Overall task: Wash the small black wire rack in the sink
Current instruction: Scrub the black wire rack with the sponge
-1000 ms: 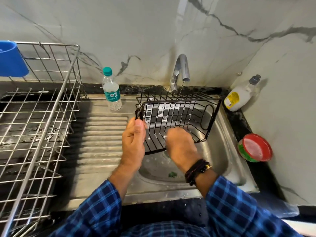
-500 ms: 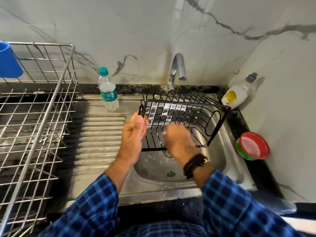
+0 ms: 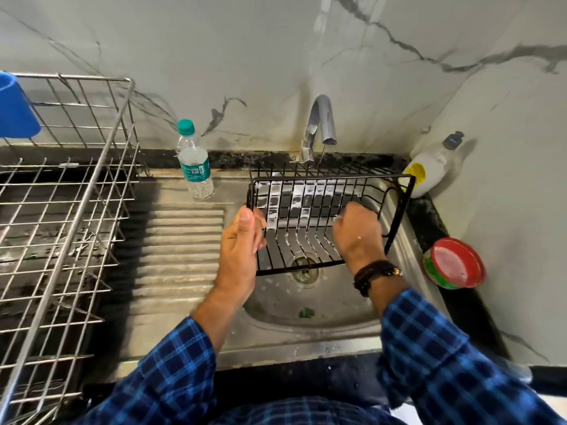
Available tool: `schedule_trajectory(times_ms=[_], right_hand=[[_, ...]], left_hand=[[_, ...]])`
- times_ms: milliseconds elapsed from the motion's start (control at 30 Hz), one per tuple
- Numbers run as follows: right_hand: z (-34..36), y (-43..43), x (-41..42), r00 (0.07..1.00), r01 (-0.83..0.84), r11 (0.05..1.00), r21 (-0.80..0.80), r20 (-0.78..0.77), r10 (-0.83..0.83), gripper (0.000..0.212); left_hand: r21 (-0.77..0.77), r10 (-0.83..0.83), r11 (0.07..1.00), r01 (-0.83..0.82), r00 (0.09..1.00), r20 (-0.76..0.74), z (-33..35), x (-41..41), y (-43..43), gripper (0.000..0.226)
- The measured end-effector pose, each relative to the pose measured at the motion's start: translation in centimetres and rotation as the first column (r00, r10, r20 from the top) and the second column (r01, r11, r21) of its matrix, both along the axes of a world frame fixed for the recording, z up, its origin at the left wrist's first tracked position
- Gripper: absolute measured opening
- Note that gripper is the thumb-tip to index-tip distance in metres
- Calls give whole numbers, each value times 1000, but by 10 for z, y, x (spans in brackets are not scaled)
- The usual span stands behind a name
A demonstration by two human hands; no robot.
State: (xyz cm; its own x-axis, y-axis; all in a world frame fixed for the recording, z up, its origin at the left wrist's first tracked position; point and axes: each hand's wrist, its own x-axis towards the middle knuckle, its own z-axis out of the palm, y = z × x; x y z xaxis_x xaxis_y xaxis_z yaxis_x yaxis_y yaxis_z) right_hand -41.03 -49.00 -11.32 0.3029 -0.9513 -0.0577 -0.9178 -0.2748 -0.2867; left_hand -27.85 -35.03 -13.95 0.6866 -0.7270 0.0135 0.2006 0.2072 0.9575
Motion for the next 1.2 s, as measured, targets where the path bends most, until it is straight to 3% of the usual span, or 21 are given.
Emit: schedule_trajectory(times_ms=[233, 300, 400, 533, 633, 667, 733, 800, 833, 933, 967, 1033, 1200], right_hand=[[-4, 39, 55, 942, -251, 968, 4, 233, 243, 16], [-2, 22, 38, 927, -157, 988, -1, 345, 147, 5], [0, -13, 6, 928, 41, 999, -33, 371, -26, 13], [2, -9, 26, 928, 33, 989, -147, 373, 25, 13], [-4, 14, 55, 882, -85, 987, -140, 450, 139, 7], [-6, 21, 62, 860, -133, 984, -121, 479, 175, 5], [-5, 28, 66, 818, -141, 984, -104, 547, 175, 5], [-3, 15, 58, 774, 25, 998, -57, 633, 17, 8], [-2, 3, 51, 739, 143, 989, -26, 668, -90, 9], [-6, -24, 37, 571, 432, 892, 132, 726, -384, 5], [-5, -23, 38, 513, 475, 865, 163, 747, -423, 5], [-3, -14, 44, 446, 491, 856, 163, 797, -407, 12], [6, 12, 65, 451, 347, 920, 183, 828, -335, 8]], left_hand=[[34, 8, 999, -12, 995, 102, 7, -4, -2, 60], [33, 46, 998, -48, 997, 57, 8, 3, 1, 55], [45, 53, 998, -50, 997, -62, 6, 8, 6, 54], [60, 24, 998, -19, 996, -83, -3, -2, 4, 68], [50, 41, 998, -37, 997, -68, -3, -7, 3, 113], [68, 62, 996, -59, 997, -56, 0, -8, 4, 119], [70, 61, 996, -57, 996, -69, 0, -8, 5, 98], [88, 37, 996, -29, 995, -92, 0, -6, 8, 71], [92, 34, 995, -26, 995, -96, -1, -5, 10, 68], [110, 46, 993, -32, 991, -126, -4, -8, 16, 93], [111, 40, 993, -25, 991, -128, -6, -10, 15, 86], [110, 21, 994, -5, 989, -146, -4, -17, 14, 66], [88, 47, 996, -32, 982, -182, 2, -23, 8, 59]])
